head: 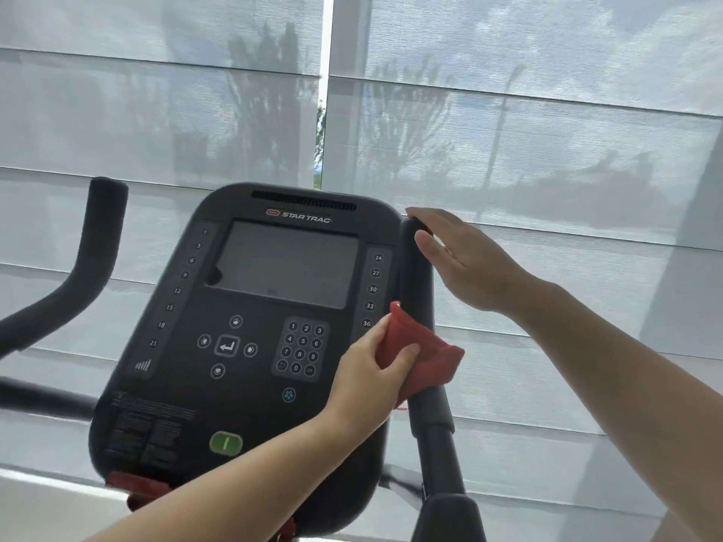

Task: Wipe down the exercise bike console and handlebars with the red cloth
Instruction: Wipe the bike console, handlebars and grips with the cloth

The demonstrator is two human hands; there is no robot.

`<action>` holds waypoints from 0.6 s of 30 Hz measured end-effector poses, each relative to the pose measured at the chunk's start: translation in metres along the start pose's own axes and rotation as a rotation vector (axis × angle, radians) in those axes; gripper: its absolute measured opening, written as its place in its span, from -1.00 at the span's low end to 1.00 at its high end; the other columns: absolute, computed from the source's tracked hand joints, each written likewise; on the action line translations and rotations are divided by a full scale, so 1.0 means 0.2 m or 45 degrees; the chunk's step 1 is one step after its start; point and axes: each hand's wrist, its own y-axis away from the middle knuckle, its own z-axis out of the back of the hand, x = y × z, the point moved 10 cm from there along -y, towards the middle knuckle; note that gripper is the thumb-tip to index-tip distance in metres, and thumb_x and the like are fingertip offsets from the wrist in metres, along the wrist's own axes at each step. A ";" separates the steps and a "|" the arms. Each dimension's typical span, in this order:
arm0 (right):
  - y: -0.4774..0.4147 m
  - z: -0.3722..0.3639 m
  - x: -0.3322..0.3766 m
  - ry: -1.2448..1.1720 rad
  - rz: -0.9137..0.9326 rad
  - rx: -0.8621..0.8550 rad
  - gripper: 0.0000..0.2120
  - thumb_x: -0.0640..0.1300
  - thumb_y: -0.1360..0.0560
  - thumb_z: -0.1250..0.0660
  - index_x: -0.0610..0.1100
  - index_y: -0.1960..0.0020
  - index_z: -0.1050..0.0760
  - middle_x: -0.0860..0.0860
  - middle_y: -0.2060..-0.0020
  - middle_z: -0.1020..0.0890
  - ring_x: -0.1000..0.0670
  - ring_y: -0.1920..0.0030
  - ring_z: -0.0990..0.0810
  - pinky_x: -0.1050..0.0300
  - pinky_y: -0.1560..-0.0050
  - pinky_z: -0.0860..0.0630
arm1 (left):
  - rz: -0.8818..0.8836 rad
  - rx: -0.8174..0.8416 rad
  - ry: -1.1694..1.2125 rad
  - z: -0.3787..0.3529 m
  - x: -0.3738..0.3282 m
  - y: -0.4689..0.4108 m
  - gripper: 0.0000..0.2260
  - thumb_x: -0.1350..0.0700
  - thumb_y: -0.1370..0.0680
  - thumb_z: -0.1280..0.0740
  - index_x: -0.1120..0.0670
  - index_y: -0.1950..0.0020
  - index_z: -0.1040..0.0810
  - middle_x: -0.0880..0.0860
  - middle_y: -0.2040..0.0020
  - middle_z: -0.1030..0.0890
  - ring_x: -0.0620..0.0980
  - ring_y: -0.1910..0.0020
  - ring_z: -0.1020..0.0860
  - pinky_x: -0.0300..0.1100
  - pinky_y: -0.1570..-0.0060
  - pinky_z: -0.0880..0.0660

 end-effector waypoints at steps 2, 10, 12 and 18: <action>-0.01 0.01 0.00 0.011 0.000 -0.024 -0.55 0.07 -0.60 0.00 -0.07 -0.44 -0.23 0.05 -0.37 -0.37 0.10 -0.23 -0.39 0.53 -0.04 -0.21 | 0.050 0.069 0.060 -0.01 0.01 -0.02 -0.69 0.07 -0.54 -0.34 -0.09 -0.29 -0.50 -0.11 -0.06 -0.65 -0.19 -0.04 -0.60 -0.24 -0.12 -0.52; 0.01 0.01 -0.01 -0.019 -0.027 -0.086 -0.57 0.02 -0.62 -0.02 -0.10 -0.44 -0.23 0.05 -0.38 -0.37 0.12 -0.35 -0.30 0.67 -0.10 -0.05 | 0.063 0.121 0.144 -0.03 0.03 0.00 -0.86 0.13 -0.56 -0.32 -0.08 -0.04 -0.61 -0.06 0.10 -0.69 -0.09 0.07 -0.64 -0.06 0.00 -0.56; 0.01 0.02 -0.02 -0.030 -0.032 -0.087 -0.56 0.03 -0.62 -0.02 -0.09 -0.45 -0.23 0.06 -0.39 -0.36 0.12 -0.36 -0.29 0.67 -0.11 -0.04 | -0.004 0.107 0.130 -0.02 0.00 0.00 -0.83 0.17 -0.55 -0.32 -0.10 -0.01 -0.60 -0.07 0.10 -0.69 -0.11 0.07 -0.64 -0.11 -0.02 -0.56; 0.01 0.02 -0.04 -0.083 -0.065 -0.097 -0.57 0.04 -0.62 -0.03 -0.06 -0.45 -0.24 0.08 -0.39 -0.37 0.14 -0.36 -0.29 0.65 -0.10 -0.09 | -0.092 0.159 0.094 -0.03 -0.04 -0.01 -0.77 0.22 -0.55 -0.32 -0.13 -0.03 -0.55 -0.09 0.06 -0.68 -0.19 0.04 -0.62 -0.36 0.00 -0.48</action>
